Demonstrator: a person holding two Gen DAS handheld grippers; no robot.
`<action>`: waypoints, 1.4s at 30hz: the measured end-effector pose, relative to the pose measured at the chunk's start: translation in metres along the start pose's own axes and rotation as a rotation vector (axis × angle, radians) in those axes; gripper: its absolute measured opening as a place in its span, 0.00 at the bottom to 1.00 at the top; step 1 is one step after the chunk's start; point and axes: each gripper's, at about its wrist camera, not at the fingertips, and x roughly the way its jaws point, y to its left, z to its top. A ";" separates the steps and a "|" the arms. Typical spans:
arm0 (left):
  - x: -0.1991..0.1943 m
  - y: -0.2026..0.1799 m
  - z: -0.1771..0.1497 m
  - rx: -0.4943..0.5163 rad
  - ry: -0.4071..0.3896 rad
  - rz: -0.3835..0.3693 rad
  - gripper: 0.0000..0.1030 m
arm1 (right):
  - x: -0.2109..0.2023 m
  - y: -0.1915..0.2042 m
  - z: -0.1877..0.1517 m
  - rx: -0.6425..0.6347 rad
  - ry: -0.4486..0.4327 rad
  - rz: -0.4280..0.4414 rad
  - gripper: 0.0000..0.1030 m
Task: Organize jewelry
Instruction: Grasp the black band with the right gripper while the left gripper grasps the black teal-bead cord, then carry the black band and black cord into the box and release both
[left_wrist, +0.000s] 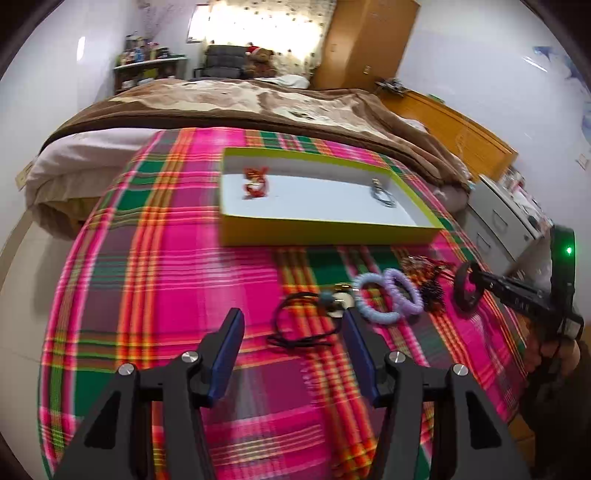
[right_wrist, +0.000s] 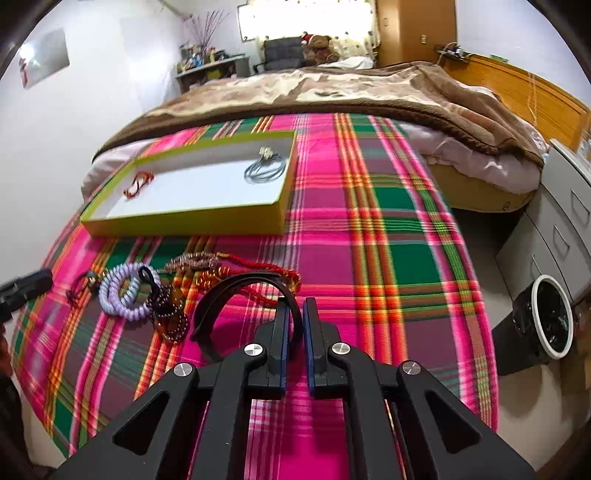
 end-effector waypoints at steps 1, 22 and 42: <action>0.002 -0.005 0.000 0.016 0.007 -0.014 0.55 | -0.003 -0.001 0.000 0.004 -0.009 0.001 0.07; 0.041 -0.037 0.000 0.143 0.089 0.110 0.13 | -0.022 0.004 0.002 0.022 -0.060 0.050 0.07; 0.010 -0.028 0.012 0.092 0.002 0.083 0.03 | -0.032 0.015 0.008 0.019 -0.091 0.071 0.07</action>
